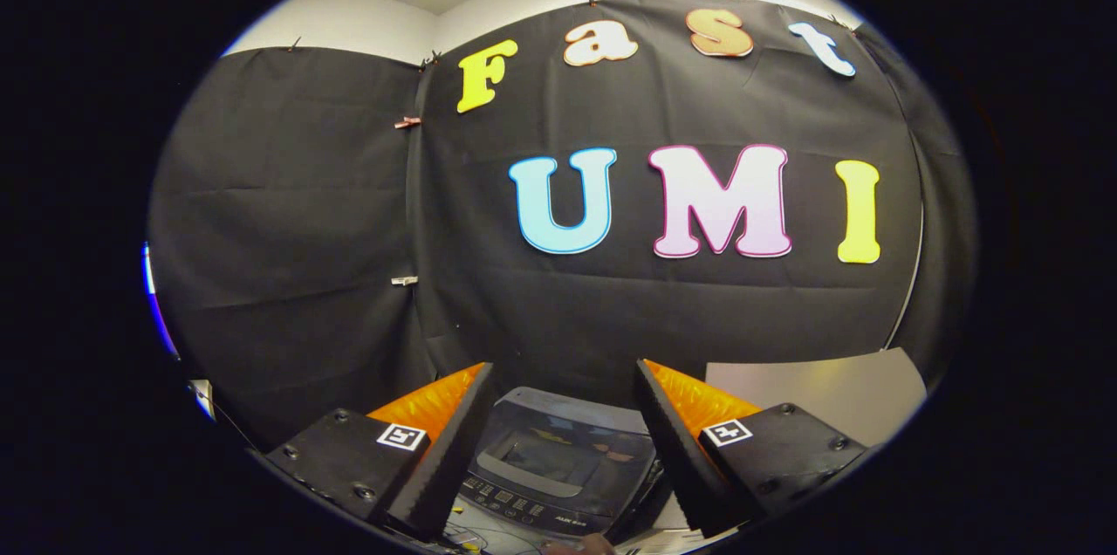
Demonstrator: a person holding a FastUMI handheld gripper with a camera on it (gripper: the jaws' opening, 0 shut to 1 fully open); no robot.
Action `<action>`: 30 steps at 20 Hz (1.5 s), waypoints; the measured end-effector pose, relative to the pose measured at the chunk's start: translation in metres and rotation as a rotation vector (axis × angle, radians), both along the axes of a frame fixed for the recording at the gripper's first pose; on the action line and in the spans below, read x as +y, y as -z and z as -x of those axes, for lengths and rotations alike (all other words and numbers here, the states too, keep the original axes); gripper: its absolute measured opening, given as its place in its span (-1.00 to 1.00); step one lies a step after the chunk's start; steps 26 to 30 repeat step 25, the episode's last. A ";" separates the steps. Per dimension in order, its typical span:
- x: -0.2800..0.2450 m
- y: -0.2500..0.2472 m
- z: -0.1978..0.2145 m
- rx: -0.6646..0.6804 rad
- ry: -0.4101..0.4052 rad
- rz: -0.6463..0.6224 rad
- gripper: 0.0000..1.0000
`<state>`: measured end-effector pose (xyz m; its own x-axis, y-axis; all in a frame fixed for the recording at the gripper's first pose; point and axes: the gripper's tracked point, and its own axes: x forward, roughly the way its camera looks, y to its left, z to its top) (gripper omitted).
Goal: Put the clothes into the washing machine and then close the washing machine lid.
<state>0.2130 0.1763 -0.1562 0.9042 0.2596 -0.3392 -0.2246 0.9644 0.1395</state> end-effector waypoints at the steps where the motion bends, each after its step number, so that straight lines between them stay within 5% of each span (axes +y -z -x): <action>1: -0.008 -0.004 0.006 -0.006 0.006 0.007 0.98; 21: -0.130 -0.114 0.133 -0.262 0.220 0.129 0.98; 30: -0.143 -0.127 0.143 -0.295 0.269 0.144 0.95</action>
